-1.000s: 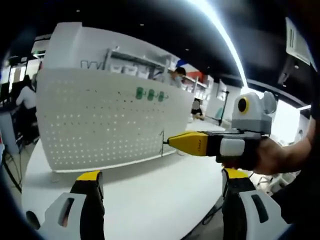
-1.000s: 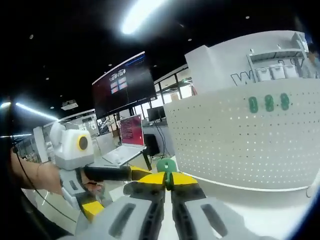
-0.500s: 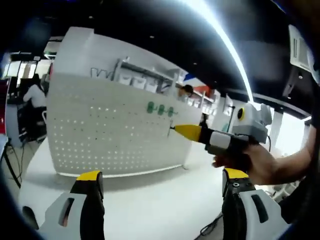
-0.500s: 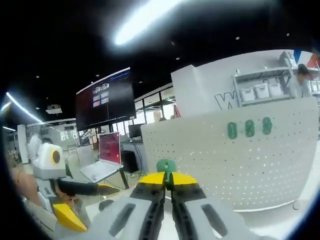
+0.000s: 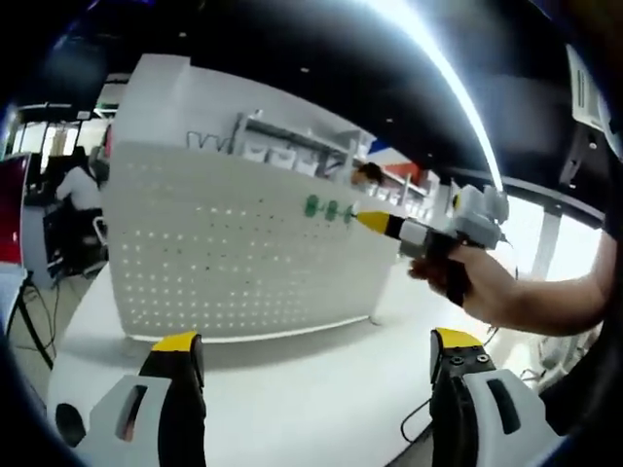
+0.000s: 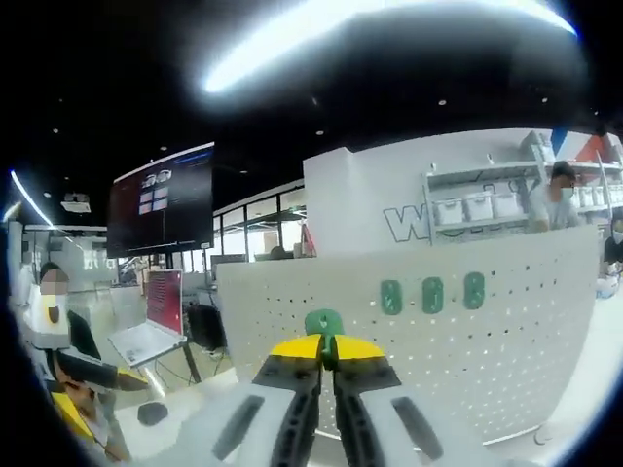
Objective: Insert the hook assembly into the mounting plate slot until the hook locks in place.
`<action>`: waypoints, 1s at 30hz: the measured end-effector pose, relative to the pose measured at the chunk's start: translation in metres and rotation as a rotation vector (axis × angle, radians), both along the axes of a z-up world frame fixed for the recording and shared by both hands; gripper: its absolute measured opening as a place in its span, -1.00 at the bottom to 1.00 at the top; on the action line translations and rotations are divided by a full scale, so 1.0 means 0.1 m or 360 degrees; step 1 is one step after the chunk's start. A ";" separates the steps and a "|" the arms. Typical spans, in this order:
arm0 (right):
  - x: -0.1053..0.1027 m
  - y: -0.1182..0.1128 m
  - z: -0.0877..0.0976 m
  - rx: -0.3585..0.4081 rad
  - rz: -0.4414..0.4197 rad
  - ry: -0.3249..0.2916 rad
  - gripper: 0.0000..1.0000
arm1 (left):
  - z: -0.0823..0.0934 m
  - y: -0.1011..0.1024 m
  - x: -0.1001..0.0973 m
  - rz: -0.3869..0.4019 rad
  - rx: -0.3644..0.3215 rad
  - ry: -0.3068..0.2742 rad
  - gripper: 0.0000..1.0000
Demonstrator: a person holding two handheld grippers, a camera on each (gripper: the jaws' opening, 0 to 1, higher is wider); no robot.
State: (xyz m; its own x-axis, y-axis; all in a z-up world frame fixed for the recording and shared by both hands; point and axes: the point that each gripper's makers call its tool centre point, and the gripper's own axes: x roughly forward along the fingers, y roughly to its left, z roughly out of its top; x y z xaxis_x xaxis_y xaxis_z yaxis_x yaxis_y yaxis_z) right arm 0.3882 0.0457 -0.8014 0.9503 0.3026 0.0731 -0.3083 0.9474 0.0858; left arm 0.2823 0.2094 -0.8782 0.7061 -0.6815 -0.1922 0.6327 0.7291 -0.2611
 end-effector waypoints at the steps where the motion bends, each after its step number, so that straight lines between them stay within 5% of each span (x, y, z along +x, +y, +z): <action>1: 0.03 -0.04 0.00 0.0003 -0.0010 0.0001 -0.99 | 0.00 0.00 0.01 0.0003 0.0000 0.0000 0.94; 15: 0.31 -0.80 0.03 -0.0016 -0.0315 -0.0057 -0.99 | -0.10 0.10 0.09 0.0060 0.0050 0.0015 0.93; 30: 0.50 -1.29 0.03 0.0013 -0.0467 -0.0063 -0.99 | -0.18 0.17 0.13 0.0073 0.0088 0.0059 0.89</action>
